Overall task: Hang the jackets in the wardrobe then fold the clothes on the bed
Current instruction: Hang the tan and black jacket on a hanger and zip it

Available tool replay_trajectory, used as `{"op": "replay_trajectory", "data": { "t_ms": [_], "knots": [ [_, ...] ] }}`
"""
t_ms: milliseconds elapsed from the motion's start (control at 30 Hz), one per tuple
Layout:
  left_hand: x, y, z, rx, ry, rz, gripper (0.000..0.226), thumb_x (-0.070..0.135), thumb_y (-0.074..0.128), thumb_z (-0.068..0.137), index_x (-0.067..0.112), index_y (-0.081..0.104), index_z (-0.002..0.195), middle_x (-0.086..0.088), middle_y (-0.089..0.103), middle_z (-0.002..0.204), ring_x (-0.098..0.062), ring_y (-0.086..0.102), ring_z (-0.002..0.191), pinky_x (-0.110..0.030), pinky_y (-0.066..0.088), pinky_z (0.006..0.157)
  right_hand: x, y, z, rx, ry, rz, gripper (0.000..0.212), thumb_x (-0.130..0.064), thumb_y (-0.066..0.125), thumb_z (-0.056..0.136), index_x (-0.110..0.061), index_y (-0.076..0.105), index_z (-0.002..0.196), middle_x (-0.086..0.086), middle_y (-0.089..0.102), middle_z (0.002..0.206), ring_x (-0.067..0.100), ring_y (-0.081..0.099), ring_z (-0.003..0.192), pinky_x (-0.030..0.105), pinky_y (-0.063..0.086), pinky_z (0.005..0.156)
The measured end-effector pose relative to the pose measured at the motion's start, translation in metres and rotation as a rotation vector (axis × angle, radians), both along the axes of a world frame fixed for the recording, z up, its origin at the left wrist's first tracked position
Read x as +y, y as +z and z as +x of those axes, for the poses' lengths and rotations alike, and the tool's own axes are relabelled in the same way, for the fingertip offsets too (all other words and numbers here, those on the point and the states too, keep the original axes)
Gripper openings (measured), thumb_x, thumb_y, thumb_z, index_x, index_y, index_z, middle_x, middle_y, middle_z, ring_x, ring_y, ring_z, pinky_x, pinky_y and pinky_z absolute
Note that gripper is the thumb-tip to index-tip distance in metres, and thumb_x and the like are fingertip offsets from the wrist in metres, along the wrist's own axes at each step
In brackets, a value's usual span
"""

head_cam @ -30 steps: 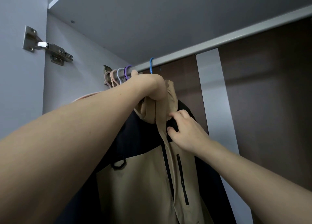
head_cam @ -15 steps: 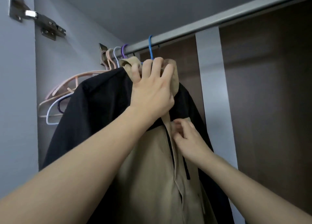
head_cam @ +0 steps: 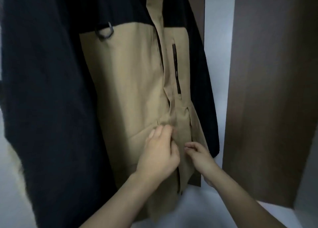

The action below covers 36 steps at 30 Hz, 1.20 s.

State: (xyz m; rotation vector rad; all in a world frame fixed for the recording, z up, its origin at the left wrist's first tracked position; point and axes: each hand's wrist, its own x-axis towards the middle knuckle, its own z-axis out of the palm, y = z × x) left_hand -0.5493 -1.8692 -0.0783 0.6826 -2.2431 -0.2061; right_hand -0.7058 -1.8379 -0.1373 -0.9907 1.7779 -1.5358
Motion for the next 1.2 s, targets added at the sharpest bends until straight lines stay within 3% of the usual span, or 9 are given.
{"op": "replay_trajectory", "data": {
  "t_ms": [133, 233, 333, 400, 500, 633, 767, 900, 1200],
  "knots": [
    [0.007, -0.095, -0.006, -0.054, 0.069, 0.696, 0.015, 0.018, 0.050, 0.093, 0.014, 0.059, 0.082, -0.003, 0.064, 0.080, -0.022, 0.058, 0.077, -0.030, 0.043, 0.067, 0.013, -0.080, -0.005, -0.223, -0.045, 0.122, 0.027, -0.015, 0.048, 0.099, -0.012, 0.055, 0.126, 0.006, 0.064, 0.111, 0.017, 0.061, 0.097, 0.026, 0.047, 0.074],
    [0.014, -0.150, -0.008, -0.131, 0.074, 1.106, 0.016, 0.015, 0.053, 0.093, 0.018, 0.057, 0.078, -0.003, 0.055, 0.080, -0.017, 0.052, 0.073, -0.025, 0.036, 0.061, 0.016, -0.121, -0.010, -0.353, -0.060, 0.169, 0.022, -0.015, 0.050, 0.098, -0.013, 0.055, 0.120, 0.001, 0.064, 0.102, 0.012, 0.060, 0.087, 0.024, 0.044, 0.068],
    [0.019, -0.186, -0.012, 0.050, 0.140, 1.310, 0.002, 0.021, 0.056, 0.095, 0.020, 0.055, 0.096, 0.001, 0.054, 0.091, -0.011, 0.050, 0.075, -0.023, 0.037, 0.062, 0.011, -0.145, -0.022, -0.510, -0.047, 0.223, 0.028, -0.023, 0.053, 0.099, -0.009, 0.055, 0.123, 0.004, 0.065, 0.106, 0.016, 0.060, 0.095, 0.030, 0.044, 0.079],
    [0.020, -0.208, -0.016, 0.237, 0.207, 1.436, 0.015, 0.028, 0.057, 0.095, 0.020, 0.055, 0.107, 0.004, 0.056, 0.101, -0.015, 0.053, 0.089, -0.027, 0.042, 0.071, 0.006, -0.153, -0.032, -0.610, -0.051, 0.212, 0.034, -0.025, 0.054, 0.098, -0.007, 0.053, 0.127, 0.007, 0.064, 0.113, 0.019, 0.058, 0.101, 0.033, 0.040, 0.086],
    [0.018, -0.227, -0.021, 0.557, 0.175, 1.627, 0.012, 0.033, 0.064, 0.092, 0.027, 0.058, 0.101, 0.013, 0.056, 0.103, -0.018, 0.052, 0.108, -0.034, 0.043, 0.090, -0.002, -0.158, -0.035, -0.714, -0.007, 0.193, 0.032, -0.026, 0.053, 0.098, -0.013, 0.051, 0.127, 0.007, 0.062, 0.122, 0.019, 0.055, 0.107, 0.033, 0.036, 0.089],
    [0.008, -0.234, -0.026, 0.724, 0.072, 1.534, 0.023, 0.027, 0.066, 0.090, 0.023, 0.064, 0.112, 0.011, 0.063, 0.120, -0.016, 0.055, 0.115, -0.044, 0.039, 0.106, -0.021, -0.157, -0.019, -0.788, 0.090, 0.199, 0.010, -0.026, 0.056, 0.096, -0.017, 0.058, 0.098, 0.000, 0.064, 0.099, 0.012, 0.056, 0.087, 0.028, 0.039, 0.075],
    [0.003, -0.229, -0.029, 0.706, 0.032, 1.384, 0.028, 0.026, 0.066, 0.090, 0.019, 0.068, 0.117, 0.007, 0.072, 0.111, -0.015, 0.063, 0.103, -0.035, 0.047, 0.092, -0.025, -0.162, -0.012, -0.665, 0.087, 0.213, 0.007, -0.027, 0.063, 0.092, -0.020, 0.061, 0.089, -0.007, 0.059, 0.077, 0.007, 0.044, 0.065, 0.022, 0.031, 0.060],
    [0.006, -0.233, -0.035, 0.735, 0.061, 1.313, 0.019, 0.028, 0.062, 0.094, 0.020, 0.070, 0.108, 0.005, 0.073, 0.096, -0.012, 0.058, 0.082, -0.027, 0.043, 0.074, -0.008, -0.164, -0.024, -0.576, 0.157, 0.158, 0.006, -0.021, 0.067, 0.088, -0.022, 0.062, 0.091, -0.010, 0.061, 0.072, 0.004, 0.046, 0.062, 0.021, 0.027, 0.057],
    [0.001, -0.238, -0.033, 0.662, -0.115, 1.183, 0.029, 0.013, 0.074, 0.083, 0.016, 0.069, 0.112, 0.017, 0.074, 0.099, 0.008, 0.066, 0.087, -0.003, 0.046, 0.069, 0.011, -0.163, -0.035, -0.380, 0.178, 0.215, 0.012, -0.028, 0.077, 0.073, -0.026, 0.070, 0.083, -0.018, 0.066, 0.075, 0.008, 0.044, 0.076, 0.025, 0.031, 0.067]
  ]
}}
